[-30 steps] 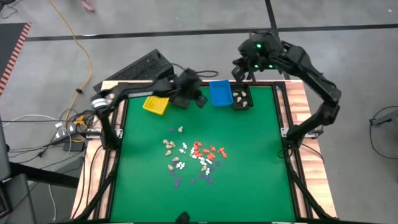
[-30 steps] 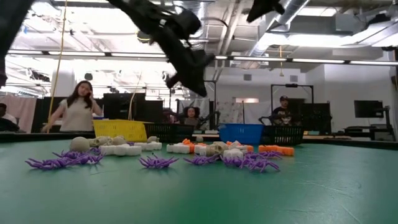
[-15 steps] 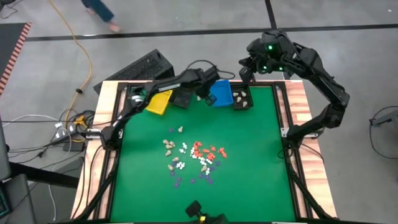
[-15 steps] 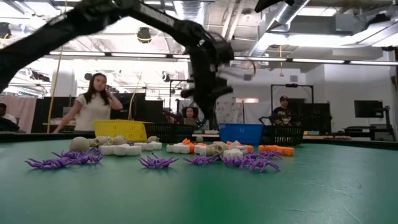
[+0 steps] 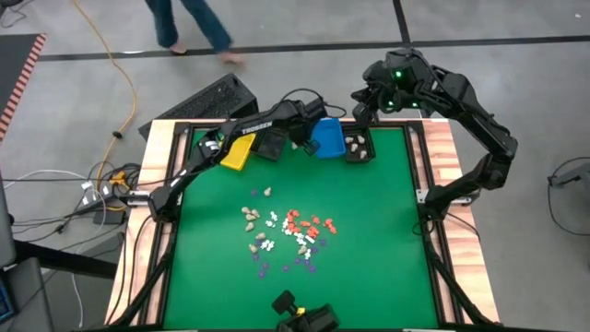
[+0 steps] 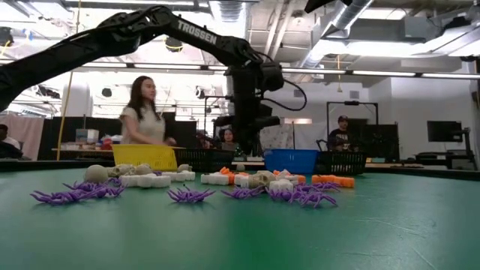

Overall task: Sort Halloween decoration
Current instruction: Put the white skull toy into the right black basket

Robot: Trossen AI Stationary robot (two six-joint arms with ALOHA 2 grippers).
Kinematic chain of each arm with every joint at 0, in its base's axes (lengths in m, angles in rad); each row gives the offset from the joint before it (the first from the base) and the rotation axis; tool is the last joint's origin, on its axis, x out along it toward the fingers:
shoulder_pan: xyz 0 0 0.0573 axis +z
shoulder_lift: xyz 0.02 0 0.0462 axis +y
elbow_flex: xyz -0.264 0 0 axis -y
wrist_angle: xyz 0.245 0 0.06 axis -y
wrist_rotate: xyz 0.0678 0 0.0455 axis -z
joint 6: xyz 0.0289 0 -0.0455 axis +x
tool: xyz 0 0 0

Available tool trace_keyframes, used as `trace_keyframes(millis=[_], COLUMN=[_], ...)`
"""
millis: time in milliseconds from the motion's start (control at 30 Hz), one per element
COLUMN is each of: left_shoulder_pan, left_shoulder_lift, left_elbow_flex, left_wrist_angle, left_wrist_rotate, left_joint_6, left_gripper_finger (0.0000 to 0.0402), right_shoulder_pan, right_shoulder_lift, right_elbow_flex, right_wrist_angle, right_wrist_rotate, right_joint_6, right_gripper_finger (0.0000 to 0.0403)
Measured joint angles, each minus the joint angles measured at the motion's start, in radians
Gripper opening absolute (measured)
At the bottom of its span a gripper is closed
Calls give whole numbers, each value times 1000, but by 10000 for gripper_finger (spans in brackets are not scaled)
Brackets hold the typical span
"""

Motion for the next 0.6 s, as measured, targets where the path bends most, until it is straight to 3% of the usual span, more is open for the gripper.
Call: trace_keyframes(millis=[333, 500, 600], left_shoulder_pan=[23, 8, 7], left_shoulder_lift=[18, 29, 55], left_elbow_flex=[-1, 0, -2], left_wrist_angle=[5, -6, -15], left_wrist_rotate=[-36, -51, -7], left_joint_6=[47, 162, 184], left_gripper_finger=[0, 0, 0], right_shoulder_pan=[0, 0, 0], right_shoulder_lift=[0, 0, 0], right_elbow_flex=[0, 0, 0], right_wrist_angle=[1, 1, 1], right_wrist_rotate=[0, 0, -1], right_joint_6=[0, 0, 0], right_gripper_finger=[20, 20, 20])
